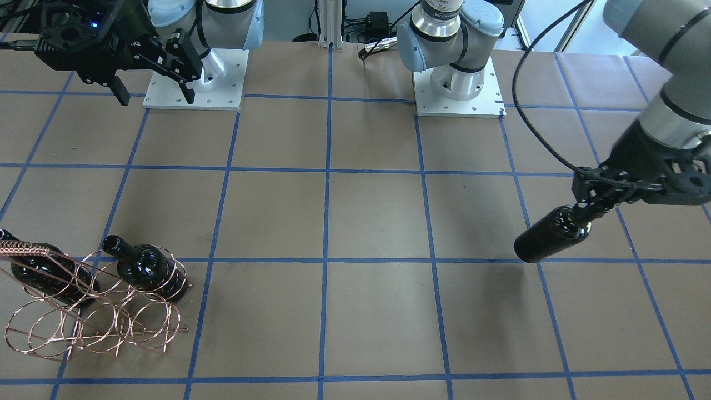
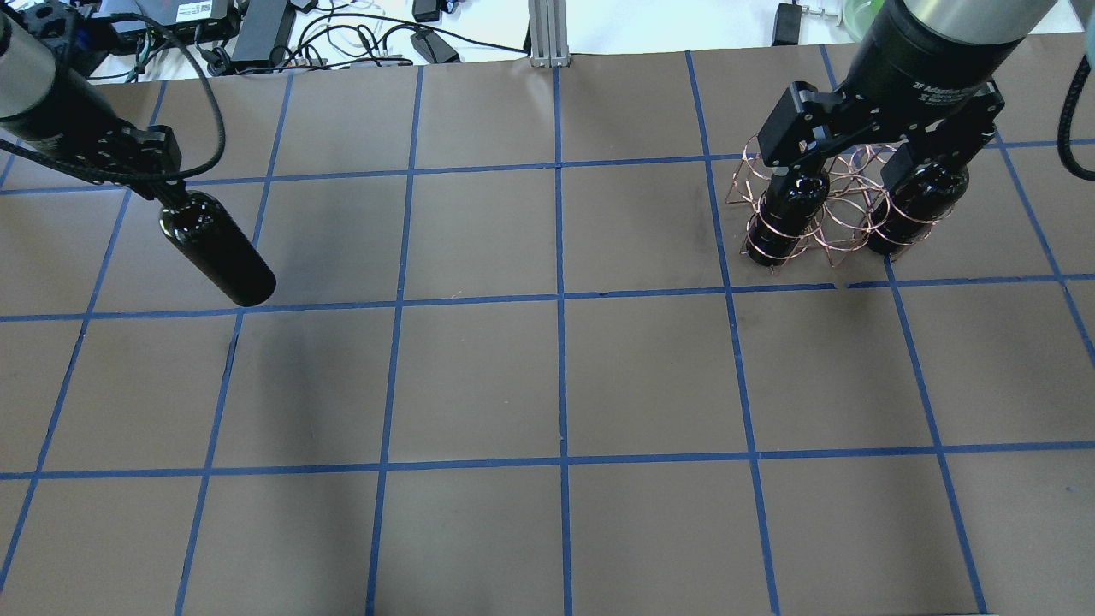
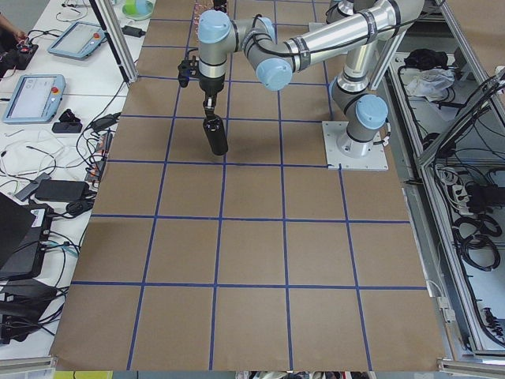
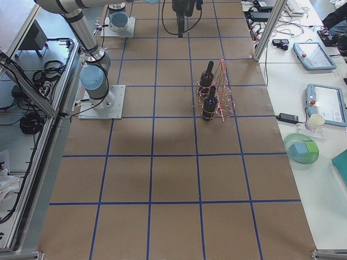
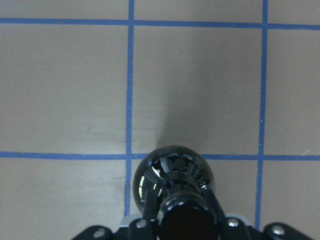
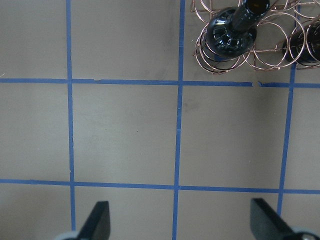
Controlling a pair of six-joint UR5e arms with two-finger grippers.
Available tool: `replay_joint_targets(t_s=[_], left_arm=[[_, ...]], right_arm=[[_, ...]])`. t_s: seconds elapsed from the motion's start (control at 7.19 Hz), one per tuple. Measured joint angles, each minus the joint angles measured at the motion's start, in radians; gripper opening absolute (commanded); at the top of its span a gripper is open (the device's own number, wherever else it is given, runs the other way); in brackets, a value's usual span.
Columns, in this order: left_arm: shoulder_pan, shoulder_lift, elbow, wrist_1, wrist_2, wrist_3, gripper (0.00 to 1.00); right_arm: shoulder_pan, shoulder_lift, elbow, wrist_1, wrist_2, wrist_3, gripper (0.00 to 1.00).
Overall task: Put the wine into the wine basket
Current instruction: 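Lift the bottle with the left gripper and carry it toward table center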
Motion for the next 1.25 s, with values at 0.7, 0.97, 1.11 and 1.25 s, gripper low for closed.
replay_joint_targets(t_s=[0.7,0.97,1.11,1.25], left_arm=[[-0.424,0.080,-0.123,-0.022,0.002,-0.515,0.00],[-0.478,0.099,-0.183,-0.023,0.022,-0.546,0.00],[-0.493,0.102,-0.199,-0.018,0.041,-0.549,0.00],[-0.506,0.104,-0.205,-0.006,0.052,-0.552,0.00]], right_arm=[[-0.004,-0.001,-0.001,-0.012,0.001,-0.003,1.00],[-0.004,0.004,-0.001,-0.011,-0.001,0.000,1.00],[-0.004,0.004,-0.001,-0.011,-0.002,0.000,1.00],[-0.004,0.005,-0.001,-0.009,-0.002,0.000,1.00]])
